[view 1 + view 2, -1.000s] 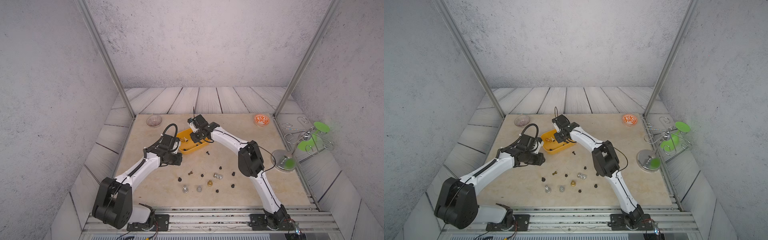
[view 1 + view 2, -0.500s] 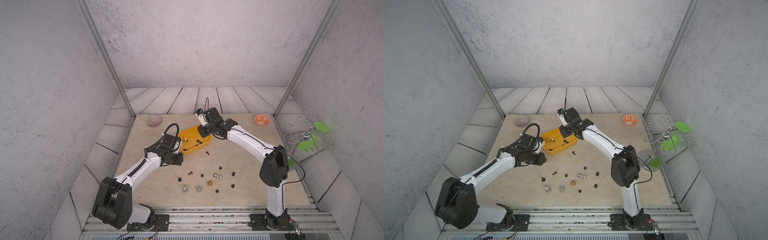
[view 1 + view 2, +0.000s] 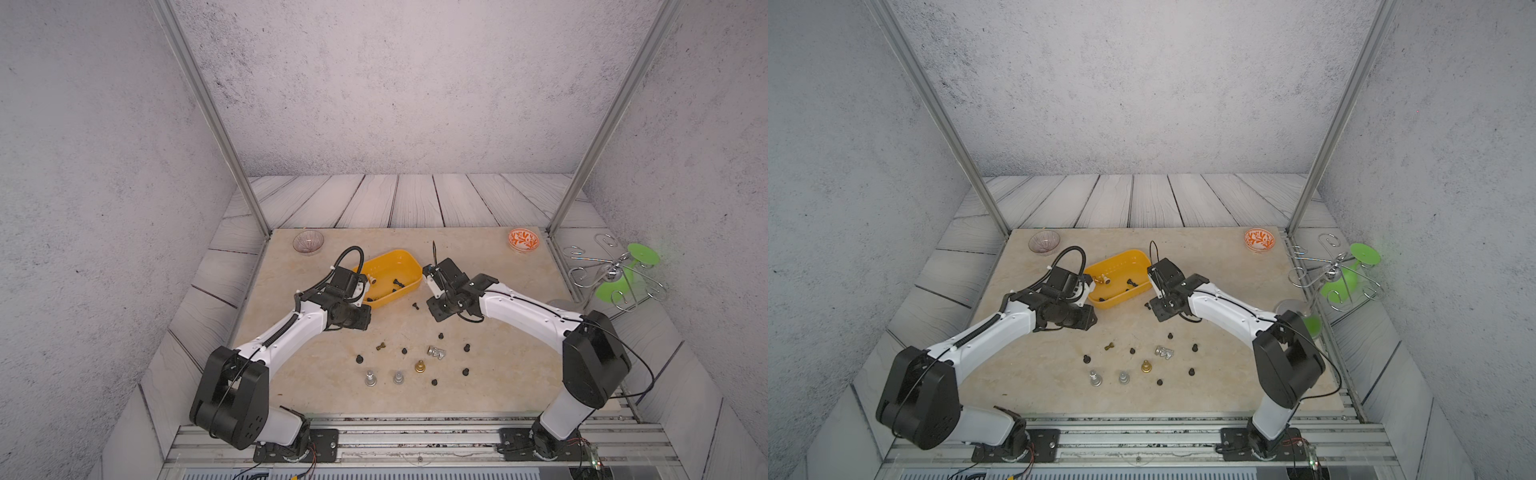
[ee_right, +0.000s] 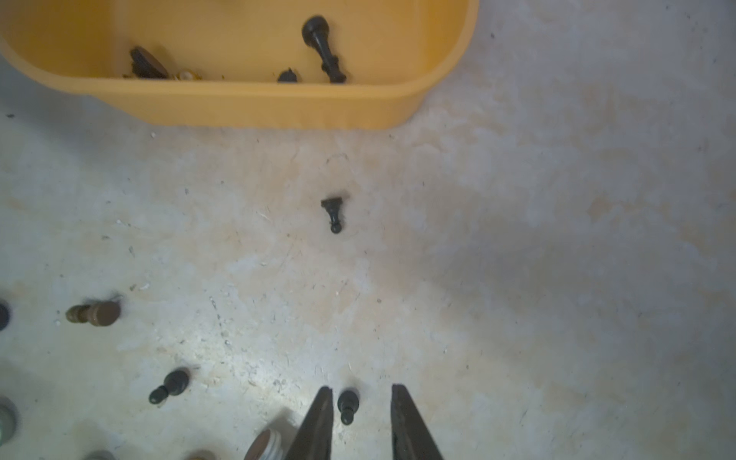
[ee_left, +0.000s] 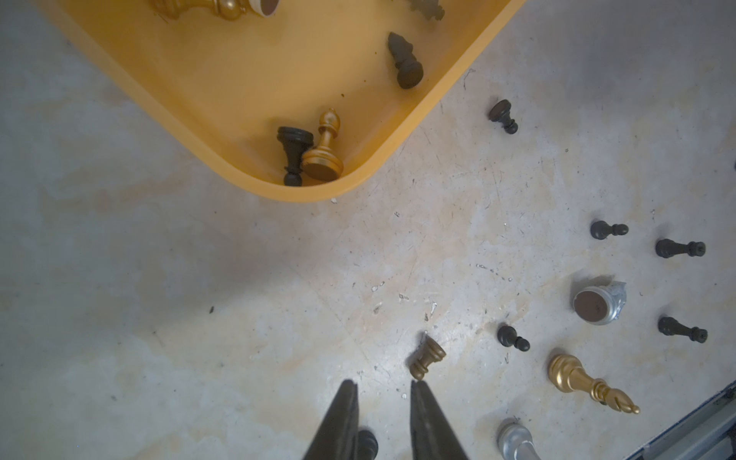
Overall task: Put the chess pieces into the storage box
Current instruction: Pick up the chess piece at the center of the board.
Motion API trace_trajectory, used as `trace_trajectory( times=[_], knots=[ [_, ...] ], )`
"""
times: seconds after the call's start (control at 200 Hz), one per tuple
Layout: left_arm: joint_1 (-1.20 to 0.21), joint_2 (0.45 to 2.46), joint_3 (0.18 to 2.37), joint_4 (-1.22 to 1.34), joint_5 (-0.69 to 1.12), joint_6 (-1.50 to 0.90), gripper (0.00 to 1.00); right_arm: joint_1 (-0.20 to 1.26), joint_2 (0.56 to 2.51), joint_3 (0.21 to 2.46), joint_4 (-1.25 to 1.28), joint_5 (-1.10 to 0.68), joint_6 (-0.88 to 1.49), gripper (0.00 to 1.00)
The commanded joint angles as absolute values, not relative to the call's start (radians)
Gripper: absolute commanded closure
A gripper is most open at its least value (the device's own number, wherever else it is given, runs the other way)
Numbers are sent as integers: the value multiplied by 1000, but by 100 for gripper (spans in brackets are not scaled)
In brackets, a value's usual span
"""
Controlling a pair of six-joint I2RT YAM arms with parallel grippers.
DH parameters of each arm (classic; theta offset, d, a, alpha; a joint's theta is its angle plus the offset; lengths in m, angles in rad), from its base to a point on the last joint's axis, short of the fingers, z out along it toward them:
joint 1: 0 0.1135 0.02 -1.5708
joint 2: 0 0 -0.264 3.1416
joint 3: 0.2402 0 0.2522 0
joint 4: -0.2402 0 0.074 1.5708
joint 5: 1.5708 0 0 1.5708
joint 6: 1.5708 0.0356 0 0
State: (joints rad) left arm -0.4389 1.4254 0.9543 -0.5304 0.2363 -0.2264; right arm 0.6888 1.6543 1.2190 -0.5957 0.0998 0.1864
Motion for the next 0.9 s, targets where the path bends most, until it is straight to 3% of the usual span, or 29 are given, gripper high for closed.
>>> trace_trajectory(
  times=[0.0, 0.891],
  knots=[
    [-446, 1434, 973, -523, 244, -232, 73, 688, 1588, 1160, -621, 119, 238, 72],
    [-462, 1436, 958, -516, 244, -243, 73, 703, 1727, 1058, -500, 27, 347, 71]
  ],
)
